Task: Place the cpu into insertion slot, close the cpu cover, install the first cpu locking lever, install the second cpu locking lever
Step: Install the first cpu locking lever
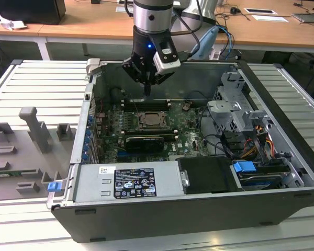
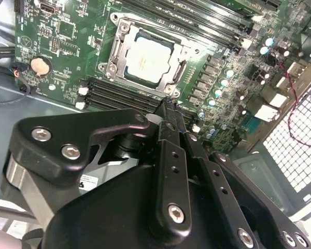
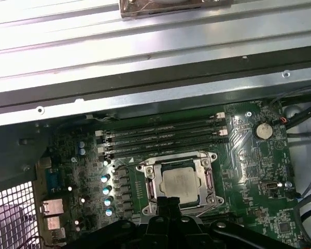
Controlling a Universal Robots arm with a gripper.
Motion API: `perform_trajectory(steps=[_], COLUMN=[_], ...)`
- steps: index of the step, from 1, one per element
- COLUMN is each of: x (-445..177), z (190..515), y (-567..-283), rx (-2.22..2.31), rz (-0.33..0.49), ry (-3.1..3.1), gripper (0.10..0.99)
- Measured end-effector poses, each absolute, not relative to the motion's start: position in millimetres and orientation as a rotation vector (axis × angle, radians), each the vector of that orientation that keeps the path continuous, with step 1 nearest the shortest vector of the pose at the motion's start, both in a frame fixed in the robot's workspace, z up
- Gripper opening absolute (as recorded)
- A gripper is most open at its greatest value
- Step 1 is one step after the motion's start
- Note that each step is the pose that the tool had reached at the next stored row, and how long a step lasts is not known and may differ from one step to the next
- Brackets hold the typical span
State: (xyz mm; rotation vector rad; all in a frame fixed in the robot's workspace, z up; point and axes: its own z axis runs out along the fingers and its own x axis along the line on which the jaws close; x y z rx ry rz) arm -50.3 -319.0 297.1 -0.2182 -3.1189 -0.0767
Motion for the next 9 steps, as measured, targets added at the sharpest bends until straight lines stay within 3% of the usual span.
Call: perform_trajectory(steps=[9], x=[-53.4], z=[292.4], y=[-319.0], rx=[-0.038], rz=[-0.076], ry=[-3.14], gripper=[0.106])
